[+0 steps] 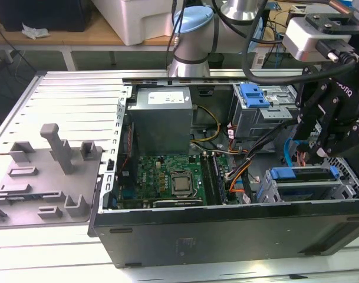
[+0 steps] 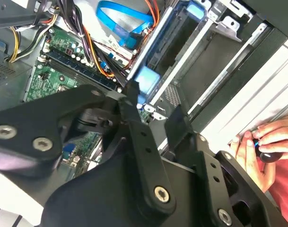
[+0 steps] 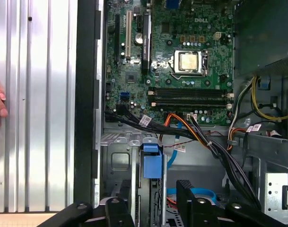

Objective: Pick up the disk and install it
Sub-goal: 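Insert the disk into the insertion slot, then insert the first disk wire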

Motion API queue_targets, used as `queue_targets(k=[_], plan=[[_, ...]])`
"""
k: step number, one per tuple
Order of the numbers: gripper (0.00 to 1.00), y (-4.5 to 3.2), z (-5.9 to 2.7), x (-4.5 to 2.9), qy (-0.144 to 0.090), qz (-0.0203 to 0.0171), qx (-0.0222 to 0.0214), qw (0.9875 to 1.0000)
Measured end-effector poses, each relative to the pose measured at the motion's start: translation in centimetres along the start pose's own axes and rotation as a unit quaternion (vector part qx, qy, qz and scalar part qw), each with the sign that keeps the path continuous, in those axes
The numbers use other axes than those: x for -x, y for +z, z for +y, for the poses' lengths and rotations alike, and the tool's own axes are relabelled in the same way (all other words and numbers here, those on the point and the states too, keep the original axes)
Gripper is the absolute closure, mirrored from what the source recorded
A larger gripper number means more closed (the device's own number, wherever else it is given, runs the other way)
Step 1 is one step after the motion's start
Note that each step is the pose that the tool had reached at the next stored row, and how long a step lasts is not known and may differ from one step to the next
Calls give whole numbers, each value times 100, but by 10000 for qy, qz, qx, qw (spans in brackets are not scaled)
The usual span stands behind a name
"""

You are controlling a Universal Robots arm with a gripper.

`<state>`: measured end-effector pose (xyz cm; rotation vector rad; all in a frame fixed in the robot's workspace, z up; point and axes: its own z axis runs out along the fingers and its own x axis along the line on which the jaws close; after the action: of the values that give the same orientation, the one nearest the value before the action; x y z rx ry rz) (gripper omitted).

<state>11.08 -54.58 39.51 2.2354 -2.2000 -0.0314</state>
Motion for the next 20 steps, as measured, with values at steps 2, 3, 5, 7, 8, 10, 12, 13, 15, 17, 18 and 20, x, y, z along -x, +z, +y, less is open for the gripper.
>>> queue_targets(k=[2,3,5,7,8,10,12,13,15,17,18,20], plan=[[49,0,0,0,0,0,0,10000],[49,0,0,0,0,0,0,10000],[49,1,0,0,0,0,0,10000],[49,2,0,0,0,0,0,10000],[49,3,0,0,0,0,0,10000],[49,3,0,0,0,0,0,10000],[49,3,0,0,0,0,0,10000],[49,3,0,0,0,0,0,10000],[49,3,0,0,0,0,0,10000],[49,4,0,0,0,0,0,10000],[49,7,0,4,0,1,0,10000],[49,4,-1,23,0,7,0,10000]])
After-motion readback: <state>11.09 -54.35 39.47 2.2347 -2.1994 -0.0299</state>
